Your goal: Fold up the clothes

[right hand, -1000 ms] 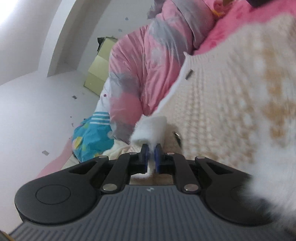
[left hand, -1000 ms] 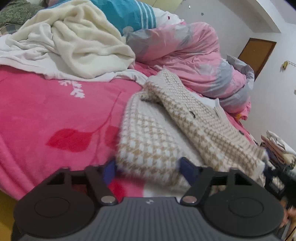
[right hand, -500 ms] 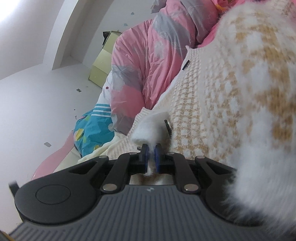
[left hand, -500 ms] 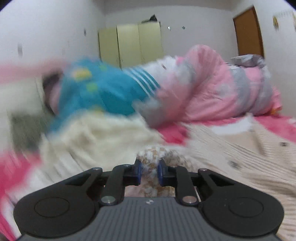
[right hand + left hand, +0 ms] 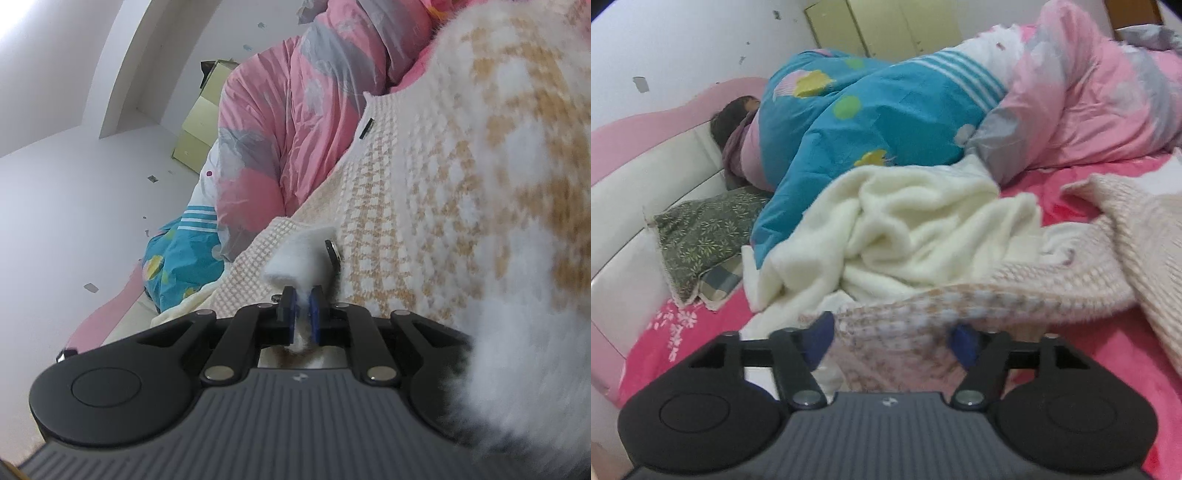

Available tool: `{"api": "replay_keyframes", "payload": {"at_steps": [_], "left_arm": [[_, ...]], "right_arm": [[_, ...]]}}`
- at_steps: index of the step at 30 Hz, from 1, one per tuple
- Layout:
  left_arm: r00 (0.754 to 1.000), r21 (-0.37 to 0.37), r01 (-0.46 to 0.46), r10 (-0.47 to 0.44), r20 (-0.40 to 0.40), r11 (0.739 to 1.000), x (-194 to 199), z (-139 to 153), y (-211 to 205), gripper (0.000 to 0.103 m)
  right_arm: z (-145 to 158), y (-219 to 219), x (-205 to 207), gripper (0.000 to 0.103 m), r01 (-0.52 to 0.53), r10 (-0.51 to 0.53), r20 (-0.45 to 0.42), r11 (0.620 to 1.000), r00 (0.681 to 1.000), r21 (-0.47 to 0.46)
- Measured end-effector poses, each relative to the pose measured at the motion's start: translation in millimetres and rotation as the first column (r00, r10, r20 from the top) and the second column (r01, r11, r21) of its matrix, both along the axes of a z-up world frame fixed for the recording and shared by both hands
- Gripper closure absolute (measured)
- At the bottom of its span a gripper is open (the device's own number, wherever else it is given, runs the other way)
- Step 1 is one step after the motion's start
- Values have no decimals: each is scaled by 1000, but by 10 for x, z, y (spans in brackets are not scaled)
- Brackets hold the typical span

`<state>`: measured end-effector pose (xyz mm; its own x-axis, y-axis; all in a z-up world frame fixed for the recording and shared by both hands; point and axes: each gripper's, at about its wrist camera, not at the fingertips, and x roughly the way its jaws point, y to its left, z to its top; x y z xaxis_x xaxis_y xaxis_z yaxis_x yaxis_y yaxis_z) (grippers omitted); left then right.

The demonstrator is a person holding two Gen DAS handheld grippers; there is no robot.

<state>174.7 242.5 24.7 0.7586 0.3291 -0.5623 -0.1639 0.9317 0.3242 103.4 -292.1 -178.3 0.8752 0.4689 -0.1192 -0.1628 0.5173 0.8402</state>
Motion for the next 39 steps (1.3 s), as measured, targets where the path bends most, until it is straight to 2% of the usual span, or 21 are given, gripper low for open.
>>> {"api": "replay_keyframes", "payload": {"at_steps": [4, 6, 9, 11, 13, 15, 16, 18, 19, 20, 22, 23, 25, 27, 28, 30, 31, 34, 36, 38, 39], "left_arm": [[999, 18, 39, -39, -18, 999, -335, 22, 46, 26], [999, 83, 53, -51, -16, 995, -496, 27, 77, 24], [999, 155, 9, -4, -35, 988, -679, -6, 177, 23], [999, 127, -23, 26, -23, 992, -828, -10, 212, 24], [1000, 53, 7, -8, 9, 999, -1047, -15, 103, 25], [993, -34, 106, -105, 46, 994, -1266, -39, -178, 25], [983, -76, 178, -174, 66, 981, -1374, -68, -377, 24], [947, -148, 319, -308, 96, 936, -1524, -155, -814, 23], [921, -179, 387, -373, 109, 904, -1582, -212, -1040, 23], [889, -206, 457, -441, 119, 865, -1621, -283, -1292, 22], [808, -232, 588, -576, 121, 775, -1672, -444, -1827, 22], [762, -220, 645, -638, 110, 732, -1691, -540, -2107, 22], [693, -138, 719, -719, 58, 681, -1730, -742, -2632, 22], [651, -32, 758, -759, -4, 651, -1772, -942, -3053, 22], [644, 9, 765, -765, -27, 644, -1776, -1027, -3194, 22], [654, 43, 756, -753, -67, 653, -1737, -1171, -3381, 22], [665, 46, 747, -742, -86, 663, -1709, -1235, -3447, 25], [727, -8, 683, -680, -93, 731, -1625, -1334, -3458, 42], [767, -57, 635, -637, -79, 771, -1593, -1359, -3419, 49], [799, -115, 593, -600, -41, 797, -1605, -1317, -3319, 78], [812, -136, 575, -583, -29, 807, -1611, -1293, -3270, 82]], "right_arm": [[-5, -60, 27, 93, -28, 30, -39, 998, 999, 47], [-8, -109, 44, 91, -40, 46, -66, 995, 997, 91], [-33, -168, 57, 90, -40, 57, -103, 987, 993, 157], [-42, -197, 61, 90, -38, 63, -124, 980, 990, 194], [-31, -211, 56, 87, -33, 65, -138, 974, 988, 222], [-13, -221, 40, 81, -31, 69, -144, 967, 987, 251], [-3, -225, 30, 75, -30, 71, -146, 964, 987, 266], [30, -236, 3, 66, -25, 70, -150, 959, 986, 283], [48, -241, -12, 59, -22, 68, -152, 957, 986, 289], [66, -248, -29, 54, -18, 66, -155, 956, 986, 293], [102, -263, -65, 51, -9, 61, -166, 955, 984, 297], [118, -269, -72, 51, -5, 60, -177, 956, 982, 294], [158, -267, -55, 51, -2, 62, -211, 962, 975, 273], [205, -250, -21, 51, -2, 64, -246, 970, 967, 242], [230, -242, -4, 51, -3, 62, -258, 975, 964, 223], [258, -197, 39, 51, -4, 56, -280, 983, 958, 185], [264, -151, 64, 51, -6, 54, -287, 986, 956, 164], [308, -48, 152, 55, -18, 48, -306, 995, 951, 99], [347, 30, 206, 89, -36, 50, -320, 998, 946, 47], [406, 75, 183, 95, -51, 52, -309, 999, 950, 12], [430, 67, 155, 96, -52, 52, -295, 999, 954, 8]]}}
